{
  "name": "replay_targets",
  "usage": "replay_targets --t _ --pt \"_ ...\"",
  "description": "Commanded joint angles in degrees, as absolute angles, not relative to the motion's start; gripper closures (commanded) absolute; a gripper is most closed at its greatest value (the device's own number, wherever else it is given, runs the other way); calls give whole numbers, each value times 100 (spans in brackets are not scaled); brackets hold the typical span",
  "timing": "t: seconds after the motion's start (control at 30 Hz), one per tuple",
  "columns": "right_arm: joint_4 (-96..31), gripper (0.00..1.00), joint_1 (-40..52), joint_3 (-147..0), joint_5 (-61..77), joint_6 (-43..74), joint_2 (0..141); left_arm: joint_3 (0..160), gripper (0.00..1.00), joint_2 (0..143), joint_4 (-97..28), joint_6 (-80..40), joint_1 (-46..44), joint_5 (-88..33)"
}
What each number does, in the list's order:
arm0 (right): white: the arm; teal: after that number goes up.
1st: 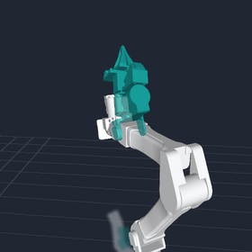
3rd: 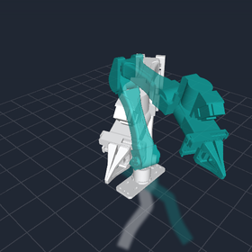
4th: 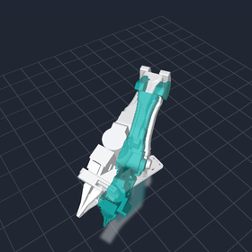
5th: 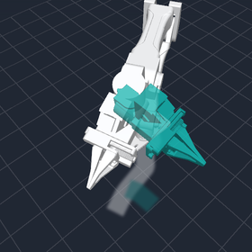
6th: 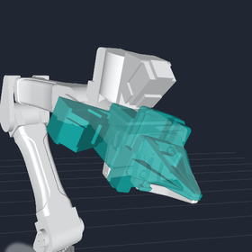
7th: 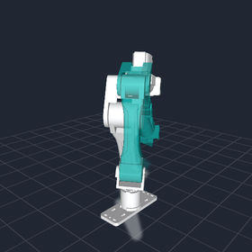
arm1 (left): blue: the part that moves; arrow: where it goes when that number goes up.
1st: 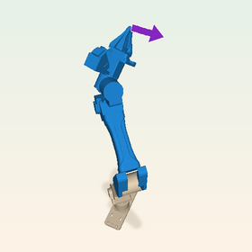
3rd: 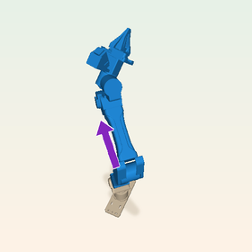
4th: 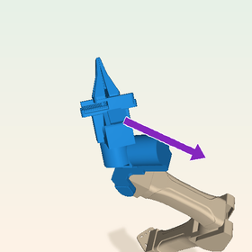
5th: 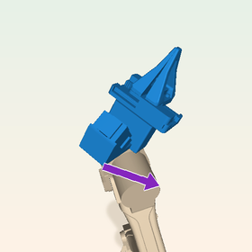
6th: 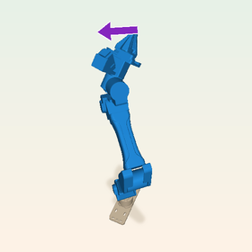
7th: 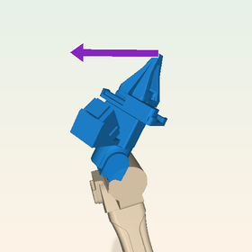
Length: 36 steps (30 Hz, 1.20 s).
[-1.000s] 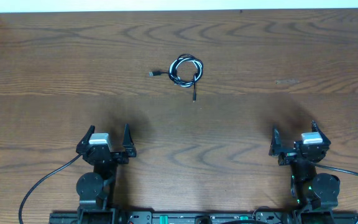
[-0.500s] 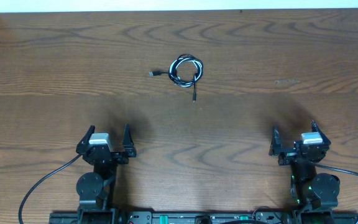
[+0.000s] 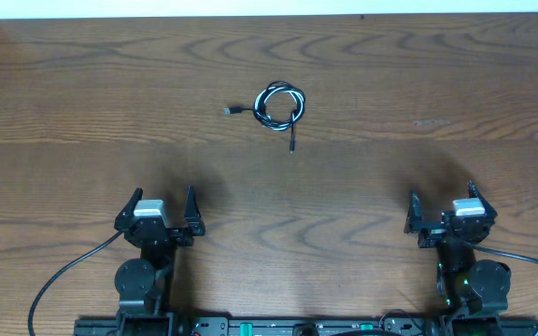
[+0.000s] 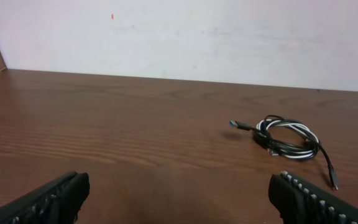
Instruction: Untangle cables
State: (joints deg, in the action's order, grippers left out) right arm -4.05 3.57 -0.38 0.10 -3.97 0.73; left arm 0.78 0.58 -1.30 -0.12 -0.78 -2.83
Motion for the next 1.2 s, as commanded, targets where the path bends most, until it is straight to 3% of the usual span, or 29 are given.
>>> replay_targets --t 0.0,1.17 --pt "-434 1 379 -32 16 -327 82 23 2 38 -405 38 -56 -167" --pt "-384 1 379 -34 725 -320 82 51 2 108 -368 -3 -56 -451"
